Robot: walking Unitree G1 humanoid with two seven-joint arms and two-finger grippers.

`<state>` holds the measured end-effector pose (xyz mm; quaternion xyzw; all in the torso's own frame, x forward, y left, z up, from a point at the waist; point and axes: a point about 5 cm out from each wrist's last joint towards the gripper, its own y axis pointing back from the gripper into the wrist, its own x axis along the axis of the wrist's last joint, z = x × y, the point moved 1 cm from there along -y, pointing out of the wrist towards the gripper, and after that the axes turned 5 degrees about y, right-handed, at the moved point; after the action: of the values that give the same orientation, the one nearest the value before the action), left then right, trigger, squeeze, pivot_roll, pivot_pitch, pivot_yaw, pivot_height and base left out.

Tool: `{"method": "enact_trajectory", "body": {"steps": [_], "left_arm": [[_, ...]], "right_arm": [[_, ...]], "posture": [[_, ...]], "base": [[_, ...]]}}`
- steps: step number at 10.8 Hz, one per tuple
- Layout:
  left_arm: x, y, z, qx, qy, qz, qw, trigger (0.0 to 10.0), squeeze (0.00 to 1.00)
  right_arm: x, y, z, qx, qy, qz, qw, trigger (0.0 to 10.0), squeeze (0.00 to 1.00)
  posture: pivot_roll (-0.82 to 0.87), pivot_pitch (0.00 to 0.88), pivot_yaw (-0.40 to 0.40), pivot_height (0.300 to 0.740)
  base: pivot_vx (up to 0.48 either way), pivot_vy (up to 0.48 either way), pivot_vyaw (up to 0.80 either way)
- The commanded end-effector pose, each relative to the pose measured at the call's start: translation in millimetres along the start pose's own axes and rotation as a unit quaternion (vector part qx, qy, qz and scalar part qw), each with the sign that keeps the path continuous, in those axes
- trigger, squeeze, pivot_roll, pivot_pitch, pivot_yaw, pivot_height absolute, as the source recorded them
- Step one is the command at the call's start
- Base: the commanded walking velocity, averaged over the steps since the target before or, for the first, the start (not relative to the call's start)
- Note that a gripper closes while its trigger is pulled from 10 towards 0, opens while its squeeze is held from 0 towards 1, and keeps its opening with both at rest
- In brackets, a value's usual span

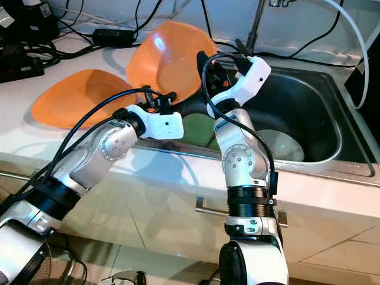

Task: Kitchen organization

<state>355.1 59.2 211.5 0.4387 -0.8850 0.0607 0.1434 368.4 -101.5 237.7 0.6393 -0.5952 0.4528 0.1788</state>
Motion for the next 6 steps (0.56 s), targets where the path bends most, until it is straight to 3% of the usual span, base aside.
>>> {"method": "enact_trajectory", "body": {"steps": [1, 2, 3, 4, 6], "left_arm": [[9.3, 0.9, -5.9, 0.006, -0.013, 0.023, 1.000, 10.0, 0.00], [9.4, 1.1, -5.9, 0.004, -0.016, 0.025, 1.000, 10.0, 0.00], [9.4, 1.2, -6.0, 0.003, -0.017, 0.026, 1.000, 10.0, 0.00], [9.4, 1.3, -6.6, 0.003, -0.018, 0.027, 0.999, 10.0, 0.00], [8.9, 1.4, -7.3, 0.002, -0.022, 0.027, 0.999, 10.0, 0.00]], "right_arm": [[-4.6, 2.1, 2.5, -0.007, 0.002, -0.010, 1.000, 10.0, 0.00], [-4.8, 1.9, 2.5, -0.008, 0.000, -0.009, 1.000, 10.0, 0.00], [-4.6, 1.9, 2.8, -0.009, -0.001, -0.008, 1.000, 9.1, 0.00], [-3.9, 1.6, 3.8, -0.012, -0.001, -0.006, 1.000, 0.0, 0.00], [-3.8, 1.0, 4.1, -0.013, -0.002, -0.005, 1.000, 0.0, 0.00]], "posture": [[0.08, 0.038, 0.007, 0.740], [0.08, 0.038, 0.008, 0.740], [0.08, 0.038, 0.007, 0.740], [0.08, 0.037, 0.008, 0.740], [0.08, 0.038, 0.010, 0.740]], "base": [[0.000, 0.000, 0.00], [0.000, 0.000, 0.00], [0.000, 0.000, 0.00], [0.000, 0.000, 0.00], [0.000, 0.000, 0.00]]}}
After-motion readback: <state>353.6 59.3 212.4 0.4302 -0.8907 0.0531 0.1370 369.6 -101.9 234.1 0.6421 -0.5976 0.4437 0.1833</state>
